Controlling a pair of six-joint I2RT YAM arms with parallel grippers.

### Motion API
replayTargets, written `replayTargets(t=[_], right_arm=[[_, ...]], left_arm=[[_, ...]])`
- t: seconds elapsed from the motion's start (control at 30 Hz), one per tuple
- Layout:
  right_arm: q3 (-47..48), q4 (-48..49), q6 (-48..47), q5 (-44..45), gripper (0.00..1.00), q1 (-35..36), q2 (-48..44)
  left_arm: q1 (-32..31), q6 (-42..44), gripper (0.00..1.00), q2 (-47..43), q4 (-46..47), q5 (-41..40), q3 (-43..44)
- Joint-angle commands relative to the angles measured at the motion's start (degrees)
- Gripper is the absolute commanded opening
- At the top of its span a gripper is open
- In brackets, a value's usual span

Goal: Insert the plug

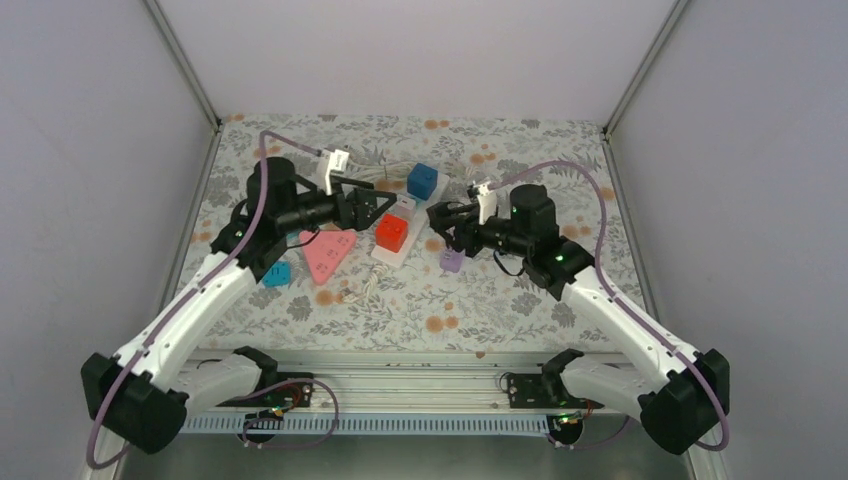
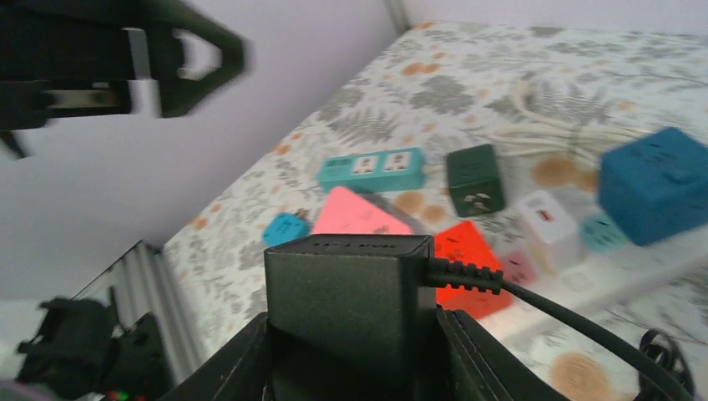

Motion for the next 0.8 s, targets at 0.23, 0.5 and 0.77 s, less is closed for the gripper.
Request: replayTargets(t=[0.23, 0.5, 0.77], right_arm=[[4.8, 0.2, -9.9, 0.5, 0.41, 9.9, 5.7], [12.6, -6.0, -15.0, 6.9, 0.41, 14.0, 13.6], [12.8, -5.6, -16.1, 5.4, 0.39, 14.8, 14.1]], left_arm=[[-0.7, -10.4, 0.98, 8.1, -0.4, 20.2, 1.8], [-0.7, -6.7, 0.84, 11.1, -11.1, 23.6, 3.1], [-0.6, -2.1, 0.52, 11.8, -16.0, 22.2, 5.9]])
